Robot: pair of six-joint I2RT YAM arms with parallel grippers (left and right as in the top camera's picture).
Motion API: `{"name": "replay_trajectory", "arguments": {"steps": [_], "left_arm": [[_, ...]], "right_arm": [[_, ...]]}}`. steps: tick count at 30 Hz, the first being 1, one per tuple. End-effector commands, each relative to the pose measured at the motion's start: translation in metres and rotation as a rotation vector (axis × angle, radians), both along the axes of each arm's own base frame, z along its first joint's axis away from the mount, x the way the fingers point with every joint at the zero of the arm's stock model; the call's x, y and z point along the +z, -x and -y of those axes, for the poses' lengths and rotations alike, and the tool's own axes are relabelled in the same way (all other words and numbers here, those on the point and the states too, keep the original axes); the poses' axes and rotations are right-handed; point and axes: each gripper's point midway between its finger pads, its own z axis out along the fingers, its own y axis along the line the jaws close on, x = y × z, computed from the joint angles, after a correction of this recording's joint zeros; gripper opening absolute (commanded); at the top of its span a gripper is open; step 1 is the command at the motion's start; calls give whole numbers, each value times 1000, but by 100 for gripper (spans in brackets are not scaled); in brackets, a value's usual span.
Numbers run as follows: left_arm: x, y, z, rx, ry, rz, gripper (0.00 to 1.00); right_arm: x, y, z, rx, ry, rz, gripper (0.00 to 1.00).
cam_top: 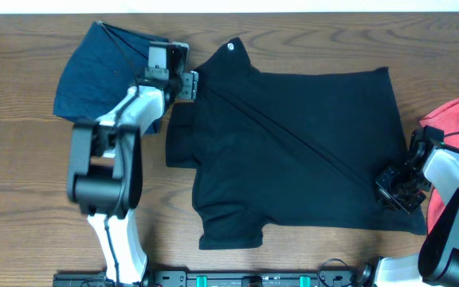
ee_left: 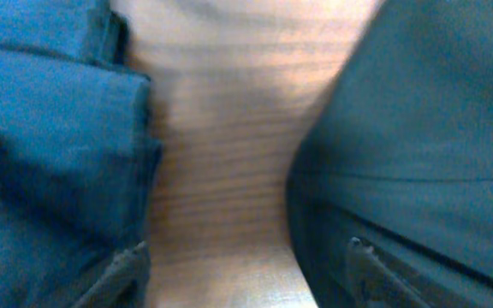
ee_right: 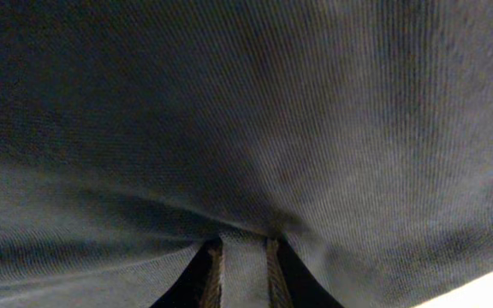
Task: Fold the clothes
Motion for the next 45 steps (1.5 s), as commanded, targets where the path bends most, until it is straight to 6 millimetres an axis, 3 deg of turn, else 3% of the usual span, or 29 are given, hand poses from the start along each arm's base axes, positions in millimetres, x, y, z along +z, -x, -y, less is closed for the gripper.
{"name": "replay_trajectory", "arguments": {"steps": [1, 4, 10, 13, 17, 19, 23, 28, 32, 39, 43, 45], "left_arm": [[75, 10, -5, 14, 9, 94, 90], [108, 43, -10, 14, 4, 54, 99], [149, 124, -8, -23, 48, -70, 100], [146, 167, -8, 23, 98, -212, 100], [116, 221, -5, 91, 153, -477, 93], [102, 240, 3, 72, 195, -572, 90], [64, 268, 10, 95, 234, -692, 90], [18, 288, 18, 135, 275, -752, 89], [-12, 299, 30, 118, 329, -753, 82], [-35, 309, 37, 109, 329, -751, 63], [-46, 313, 39, 124, 306, -755, 59], [-53, 313, 33, 163, 261, -752, 50]], "right_arm": [[30, -30, 15, 77, 77, 126, 20], [68, -53, 25, 85, 131, 252, 24], [143, -89, 31, 85, 208, 527, 33], [163, -101, 29, 93, 212, 633, 35], [168, -117, 31, 100, 217, 700, 32], [166, -130, 25, 128, 187, 743, 28], [152, -156, 18, 172, 134, 779, 30], [124, -187, 2, 271, 58, 805, 31], [94, -207, -13, 333, -3, 805, 30], [58, -226, -16, 346, -9, 796, 27], [29, -222, -13, 304, -21, 728, 26], [14, -218, -14, 300, -36, 691, 26]]}}
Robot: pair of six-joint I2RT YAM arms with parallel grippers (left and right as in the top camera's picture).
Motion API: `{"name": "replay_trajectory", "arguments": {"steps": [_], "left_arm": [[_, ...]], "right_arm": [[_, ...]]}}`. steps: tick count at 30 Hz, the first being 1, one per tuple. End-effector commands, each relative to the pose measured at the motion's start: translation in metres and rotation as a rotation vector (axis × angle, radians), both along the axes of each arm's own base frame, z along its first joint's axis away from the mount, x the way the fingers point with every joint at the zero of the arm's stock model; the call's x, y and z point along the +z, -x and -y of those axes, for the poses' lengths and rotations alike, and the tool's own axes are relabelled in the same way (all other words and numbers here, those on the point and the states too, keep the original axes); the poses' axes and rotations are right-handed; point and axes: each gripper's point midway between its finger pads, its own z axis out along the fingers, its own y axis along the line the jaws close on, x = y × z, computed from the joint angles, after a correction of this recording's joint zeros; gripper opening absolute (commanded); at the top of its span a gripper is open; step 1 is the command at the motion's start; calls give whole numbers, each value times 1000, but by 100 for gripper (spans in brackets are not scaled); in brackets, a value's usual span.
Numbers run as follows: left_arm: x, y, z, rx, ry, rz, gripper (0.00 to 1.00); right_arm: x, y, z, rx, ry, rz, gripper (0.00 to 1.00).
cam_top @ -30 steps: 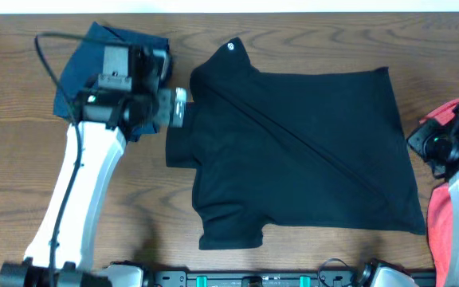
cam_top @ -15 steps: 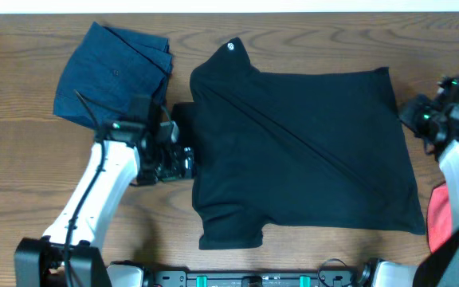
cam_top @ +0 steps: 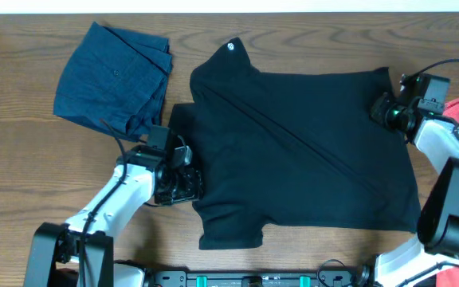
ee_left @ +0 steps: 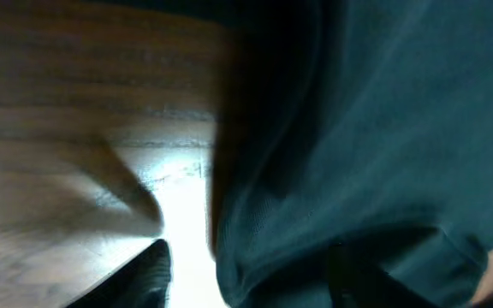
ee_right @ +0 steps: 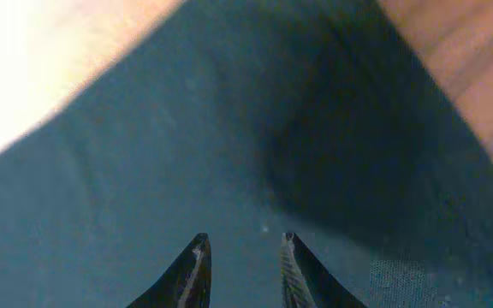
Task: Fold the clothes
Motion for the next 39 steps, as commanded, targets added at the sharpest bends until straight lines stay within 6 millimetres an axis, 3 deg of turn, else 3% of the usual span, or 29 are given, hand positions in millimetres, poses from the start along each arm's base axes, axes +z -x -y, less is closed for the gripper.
{"name": "replay_trajectory", "arguments": {"steps": [1, 5, 8, 12, 15, 19, 22, 25, 30, 33, 39], "left_arm": [[-13, 6, -7, 27, -68, -34, 46], [-17, 8, -19, 54, -137, -47, 25], [-22, 14, -50, 151, -296, -81, 24], [-22, 18, -73, 236, -357, -118, 23], [-21, 15, -79, 258, -353, -116, 20], [-15, 6, -77, 251, -326, -98, 20], [-5, -6, -59, 192, -227, -70, 25], [7, -16, -41, 132, -119, -39, 47], [16, -20, -23, 102, -10, -28, 69], [19, -11, -16, 99, 34, -69, 71], [24, 20, -11, 49, 67, -185, 71]], "right_arm": [[-29, 7, -2, -8, -18, -71, 25], [-50, 11, -1, -14, -22, -112, 19], [-60, 12, 15, -71, 52, -138, 1], [-63, 19, 51, -224, 202, -176, 1], [-60, 13, 55, -232, 206, -146, 1], [-51, 4, 45, -195, 129, -102, 1], [-32, -2, 45, -185, 100, -50, 6], [-1, -6, 51, -191, 95, 18, 13], [67, -4, 37, -116, 33, 155, 32], [101, 8, 24, -80, 7, 193, 41], [145, 40, 9, -69, -1, 216, 47]]}}
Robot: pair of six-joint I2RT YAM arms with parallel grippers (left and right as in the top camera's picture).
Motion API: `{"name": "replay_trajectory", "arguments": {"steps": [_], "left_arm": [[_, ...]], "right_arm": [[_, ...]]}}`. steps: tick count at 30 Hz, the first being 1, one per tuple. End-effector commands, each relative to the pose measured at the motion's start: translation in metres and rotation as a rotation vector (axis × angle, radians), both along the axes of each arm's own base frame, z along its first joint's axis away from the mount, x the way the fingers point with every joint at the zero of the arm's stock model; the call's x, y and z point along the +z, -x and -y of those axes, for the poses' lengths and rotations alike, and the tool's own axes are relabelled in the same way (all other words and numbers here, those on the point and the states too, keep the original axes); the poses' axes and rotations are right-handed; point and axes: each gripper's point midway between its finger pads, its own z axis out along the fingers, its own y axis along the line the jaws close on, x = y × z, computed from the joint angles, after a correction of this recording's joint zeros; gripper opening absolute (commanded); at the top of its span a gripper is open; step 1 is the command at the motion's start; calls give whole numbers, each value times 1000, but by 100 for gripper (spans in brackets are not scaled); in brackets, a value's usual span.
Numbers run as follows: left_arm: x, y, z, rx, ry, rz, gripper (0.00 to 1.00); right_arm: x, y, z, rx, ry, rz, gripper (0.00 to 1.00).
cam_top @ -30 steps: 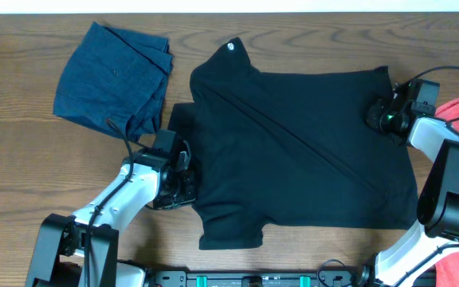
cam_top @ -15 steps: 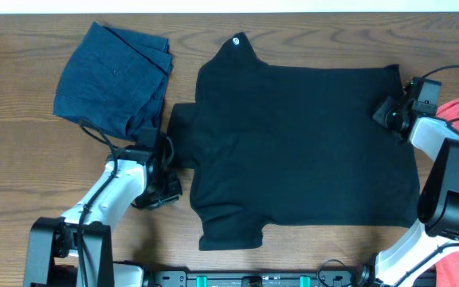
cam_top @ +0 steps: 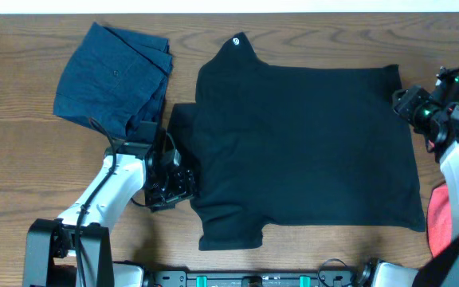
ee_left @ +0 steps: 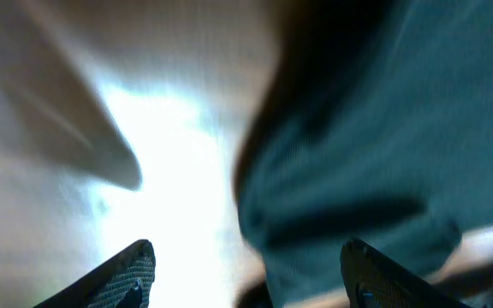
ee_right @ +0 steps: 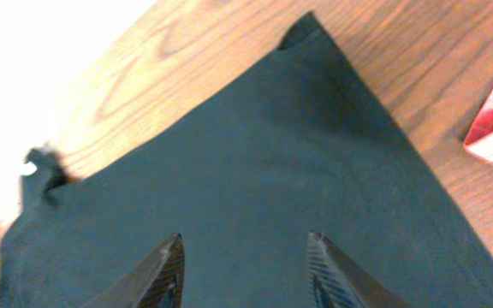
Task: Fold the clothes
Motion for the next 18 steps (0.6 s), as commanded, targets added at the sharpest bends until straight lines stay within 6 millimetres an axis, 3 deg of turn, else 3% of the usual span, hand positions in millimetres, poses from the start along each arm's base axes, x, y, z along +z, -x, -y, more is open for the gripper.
{"name": "replay_trajectory", "arguments": {"steps": [1, 8, 14, 15, 16, 17, 18], "left_arm": [[8, 4, 7, -45, 56, -3, 71], [38, 8, 7, -100, 81, 121, 70], [71, 16, -6, -121, 1, 300, 71], [74, 17, -10, -129, -28, 330, 74], [77, 17, -10, -136, -36, 361, 90], [82, 17, -7, -142, -19, 392, 98], [90, 17, 2, -148, 33, 421, 98]], "right_arm": [[25, 11, -10, 30, -7, 45, 47], [59, 37, -23, 50, 1, 96, 55], [55, 54, -38, 89, -62, 48, 59], [53, 56, -39, 89, -68, 34, 59], [50, 59, -40, 88, -74, 18, 59], [49, 61, -41, 88, -78, 8, 59], [47, 63, -41, 91, -78, -1, 60]]}}
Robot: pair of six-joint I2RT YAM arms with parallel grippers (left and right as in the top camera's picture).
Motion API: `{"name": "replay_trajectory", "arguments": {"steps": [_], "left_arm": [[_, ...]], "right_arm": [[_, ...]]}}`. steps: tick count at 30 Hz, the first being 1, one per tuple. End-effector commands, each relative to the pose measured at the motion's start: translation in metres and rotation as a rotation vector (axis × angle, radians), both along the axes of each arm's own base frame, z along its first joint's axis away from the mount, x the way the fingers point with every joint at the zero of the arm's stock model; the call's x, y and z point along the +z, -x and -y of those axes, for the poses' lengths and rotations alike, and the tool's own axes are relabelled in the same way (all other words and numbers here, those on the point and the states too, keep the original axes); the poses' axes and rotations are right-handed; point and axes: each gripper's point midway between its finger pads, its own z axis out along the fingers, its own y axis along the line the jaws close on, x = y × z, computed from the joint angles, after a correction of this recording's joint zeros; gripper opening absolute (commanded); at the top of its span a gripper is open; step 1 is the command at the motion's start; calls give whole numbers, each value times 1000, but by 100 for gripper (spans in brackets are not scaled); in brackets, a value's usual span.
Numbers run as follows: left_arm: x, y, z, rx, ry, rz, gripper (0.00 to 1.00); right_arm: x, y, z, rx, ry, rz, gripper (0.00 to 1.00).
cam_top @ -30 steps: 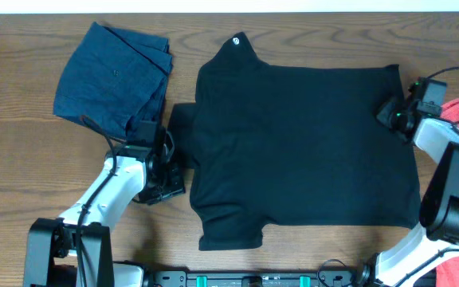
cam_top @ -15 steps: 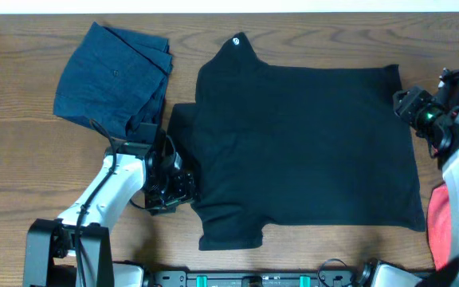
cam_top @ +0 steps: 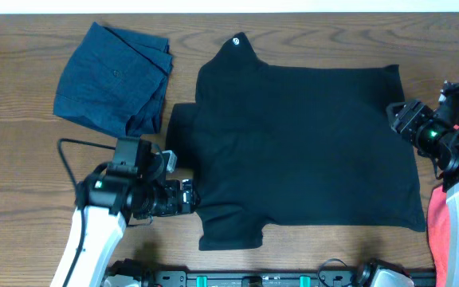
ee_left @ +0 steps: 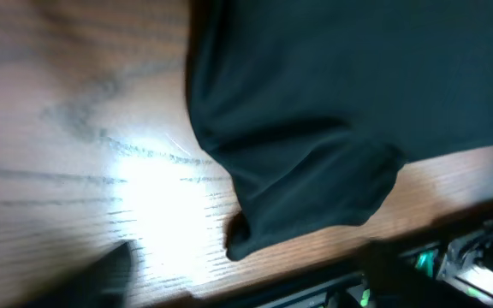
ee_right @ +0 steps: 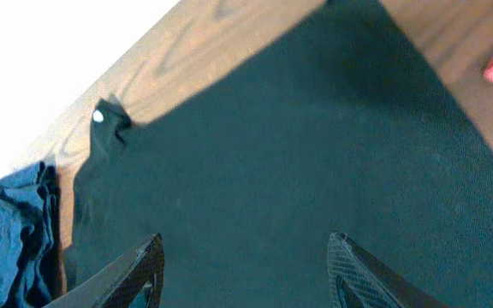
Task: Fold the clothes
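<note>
A black T-shirt (cam_top: 301,143) lies spread flat mid-table, its collar with a white tag (cam_top: 235,41) at the far left. My left gripper (cam_top: 186,197) hovers open just left of the near sleeve (ee_left: 315,171), its blurred fingers wide apart with nothing between them. At the shirt's right edge my right gripper (cam_top: 397,118) hangs open above the cloth. Its fingertips (ee_right: 144,261) stand far apart over the shirt (ee_right: 298,162), holding nothing.
A folded blue garment (cam_top: 114,76) lies at the far left of the wooden table (cam_top: 22,159). A red garment (cam_top: 439,231) sits at the right edge beside my right arm. The table's front rail (cam_top: 253,279) runs just below the shirt's near sleeve.
Both wrist cameras now see more of the shirt from farther off. My left gripper sits slightly nearer the front edge, its arm bent differently. The shirt lies as before.
First my right gripper was shut on the shirt's near right hem, and my left hung by the collar; a diagonal crease crossed the shirt. Then my left was at the near sleeve and my right at the far right corner. After that the shirt lay flat, both grippers open.
</note>
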Motion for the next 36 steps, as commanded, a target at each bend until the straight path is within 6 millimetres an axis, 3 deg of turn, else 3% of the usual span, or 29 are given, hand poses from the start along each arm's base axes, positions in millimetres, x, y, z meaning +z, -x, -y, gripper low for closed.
{"name": "replay_trajectory", "arguments": {"steps": [1, 4, 6, 10, 16, 22, 29, 33, 36], "left_arm": [[15, 2, 8, -40, 46, 83, 98], [24, 0, 13, -50, 77, 127, 99], [18, 3, 9, -68, 32, 120, 98], [-1, 21, 12, -114, -14, 28, 98], [-34, 46, 28, -179, -45, -127, 95], [-59, 70, 43, -235, -98, -242, 95], [-99, 78, 38, -155, -190, -347, 95], [-112, 86, 40, -161, -187, -423, 88], [-117, 82, 43, -162, -182, -416, 65]], "right_arm": [[0, 4, -6, 31, -12, -3, 60], [-3, 7, -9, 43, -13, -21, 61], [-8, 13, -11, 52, -19, -52, 63], [-22, 30, -13, 37, -34, -145, 67], [-52, 60, 4, -76, 13, -351, 66], [-61, 63, 4, -75, 2, -400, 66], [-75, 67, 5, -99, -20, -474, 66], [-91, 70, 4, -95, -41, -546, 64], [-98, 69, 4, -97, -50, -570, 62]]}}
